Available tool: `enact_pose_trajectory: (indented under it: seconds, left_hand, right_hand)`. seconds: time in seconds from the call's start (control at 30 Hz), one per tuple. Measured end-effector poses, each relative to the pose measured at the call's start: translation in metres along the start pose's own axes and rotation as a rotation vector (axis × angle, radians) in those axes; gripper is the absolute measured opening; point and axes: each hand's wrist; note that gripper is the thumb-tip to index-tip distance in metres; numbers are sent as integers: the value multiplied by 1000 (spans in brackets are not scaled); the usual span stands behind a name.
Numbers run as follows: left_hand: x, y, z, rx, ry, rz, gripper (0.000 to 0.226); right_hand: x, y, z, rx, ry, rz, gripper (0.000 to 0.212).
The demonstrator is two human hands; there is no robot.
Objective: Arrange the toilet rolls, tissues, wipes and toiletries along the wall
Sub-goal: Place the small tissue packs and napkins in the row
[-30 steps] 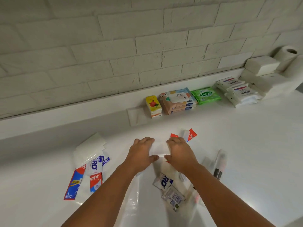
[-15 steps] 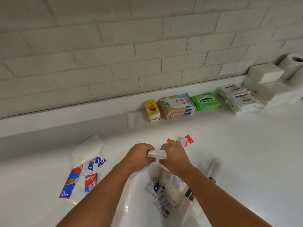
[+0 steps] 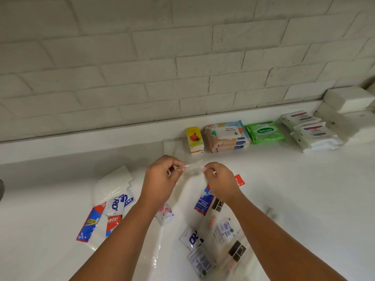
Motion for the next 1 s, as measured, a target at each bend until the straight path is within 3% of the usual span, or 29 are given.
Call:
enact_pose_trajectory:
  seconds: [0.1,0.17,0.27,0.4,0.47,0.57,0.67,0.8,0.9,1.0]
  left_hand:
    - [-7,-3,-9,93,-230,31,16]
    - [-14,-7,-14,128,-257,59,18]
    - [-24,-9,-23,142,-217,74,22]
    - [-28,-7,-37,153,-166,42,25]
    - [-27,-6,-42,152,-136,16,27]
    - [-24,-2,-47,55,-63,-87,35]
    - [-14,-2,-46,-94,125,-45,37]
    - [15,-9,-64,-113,533,32,30]
    - [38,-10,-74,-157,658,-55,5]
    - [58,-13,-89,-81,680,-49,32]
  right_hand:
    - [5,-2,-12,420,-244,-143,45]
    - [4,-2,-16,563,-303,-232,49]
    - [5,-6,-15,570,-241,-257,31]
    - [9,-17,-18,693,-343,-227,39]
    - [11,-23,-20,671,-308,-219,30]
    - [15,-33,-24,547,-190,-173,9]
    - [28,-40,-34,532,-164,-147,10]
    - [50,-51,-47,524,-143,-155,9]
    - [66,-62,-52,472,-150,-136,16]
    - [80,-75,-49,251,-104,-85,30]
Point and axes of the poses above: each hand's wrist, its own x-axis towards the middle knuckle, its own y-axis out of the back of the hand, z = x × y, and after that the axes turned 4 degrees about z, right-handed
